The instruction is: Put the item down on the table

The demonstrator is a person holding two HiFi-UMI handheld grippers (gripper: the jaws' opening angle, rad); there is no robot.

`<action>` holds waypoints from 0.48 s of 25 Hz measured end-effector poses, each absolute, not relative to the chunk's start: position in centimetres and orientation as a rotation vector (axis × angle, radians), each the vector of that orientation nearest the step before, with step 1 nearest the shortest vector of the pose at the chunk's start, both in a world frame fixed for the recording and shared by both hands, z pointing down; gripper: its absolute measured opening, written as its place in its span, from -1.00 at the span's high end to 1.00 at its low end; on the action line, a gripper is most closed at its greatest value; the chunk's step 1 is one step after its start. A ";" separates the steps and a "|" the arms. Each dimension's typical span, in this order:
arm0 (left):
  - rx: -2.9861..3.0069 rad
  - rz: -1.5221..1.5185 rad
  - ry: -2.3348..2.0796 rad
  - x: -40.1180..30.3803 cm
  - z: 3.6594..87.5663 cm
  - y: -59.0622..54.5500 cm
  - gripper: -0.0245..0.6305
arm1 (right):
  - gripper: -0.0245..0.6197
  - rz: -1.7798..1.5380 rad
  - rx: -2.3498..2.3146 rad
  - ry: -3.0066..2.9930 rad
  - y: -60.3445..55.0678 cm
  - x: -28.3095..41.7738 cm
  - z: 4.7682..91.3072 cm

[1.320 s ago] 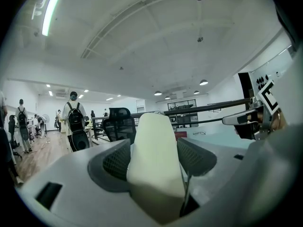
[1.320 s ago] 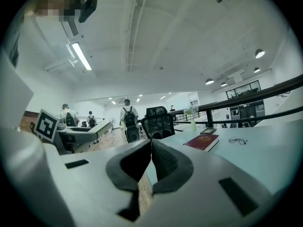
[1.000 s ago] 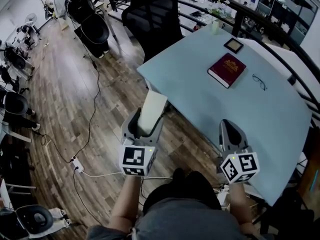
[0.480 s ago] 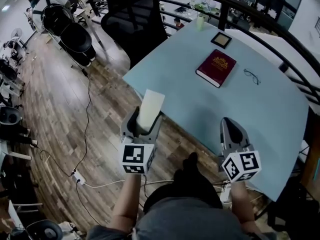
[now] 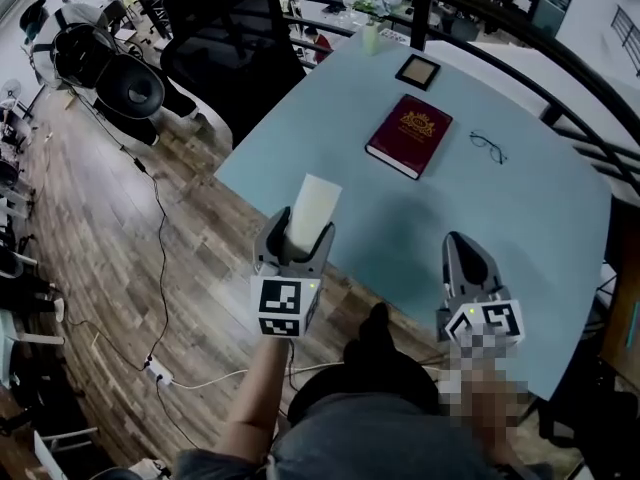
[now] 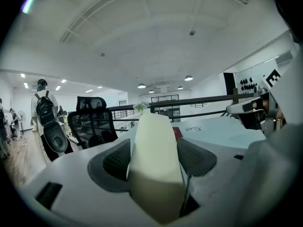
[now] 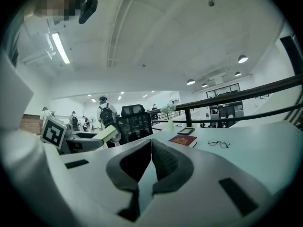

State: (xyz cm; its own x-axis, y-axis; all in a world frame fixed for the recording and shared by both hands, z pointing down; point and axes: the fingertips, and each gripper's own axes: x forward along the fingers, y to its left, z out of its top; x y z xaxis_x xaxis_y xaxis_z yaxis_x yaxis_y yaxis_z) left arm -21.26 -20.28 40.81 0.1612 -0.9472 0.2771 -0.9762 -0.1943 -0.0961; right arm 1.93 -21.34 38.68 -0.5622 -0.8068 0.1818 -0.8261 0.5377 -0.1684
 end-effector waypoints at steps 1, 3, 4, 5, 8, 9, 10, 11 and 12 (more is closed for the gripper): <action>2.323 0.423 -1.911 -20.8 41.2 -21.0 -0.03 | 0.91 0.366 1.439 -2.676 -21.7 2.3 38.7; 2.338 0.434 -1.872 -19.9 42.0 -22.4 -0.03 | 0.91 0.370 1.459 -2.664 -22.3 3.0 38.7; 2.345 0.444 -1.850 -19.5 42.4 -23.0 -0.03 | 0.91 0.370 1.467 -2.659 -22.7 3.3 38.7; 2.352 0.459 -1.830 -19.0 42.8 -23.6 -0.03 | 0.91 0.371 1.475 -2.654 -22.9 3.6 38.6; 2.370 0.511 -1.776 -17.7 44.0 -25.1 -0.03 | 0.91 0.377 1.502 -2.642 -23.7 4.6 38.5; 2.375 0.529 -1.758 -17.2 44.5 -25.6 -0.03 | 0.91 0.379 1.510 -2.639 -24.0 4.9 38.5; 2.378 0.547 -1.740 -16.8 45.0 -26.1 -0.03 | 0.91 0.382 1.518 -2.635 -24.3 5.2 38.6; 2.382 0.564 -1.723 -16.3 45.6 -26.5 -0.03 | 0.91 0.387 1.525 -2.631 -24.6 5.5 38.8; 2.385 0.579 -1.709 -15.9 46.1 -26.9 -0.03 | 0.91 0.393 1.533 -2.627 -24.8 5.8 38.9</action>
State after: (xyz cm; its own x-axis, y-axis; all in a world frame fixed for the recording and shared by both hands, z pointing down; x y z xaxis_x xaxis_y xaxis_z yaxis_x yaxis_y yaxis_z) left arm -15.89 -26.94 46.08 0.2758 -0.8772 0.3929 -0.9355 -0.3390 -0.1000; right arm 5.78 -24.85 38.92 -0.4983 -0.8455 0.1920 -0.8647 0.4683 -0.1818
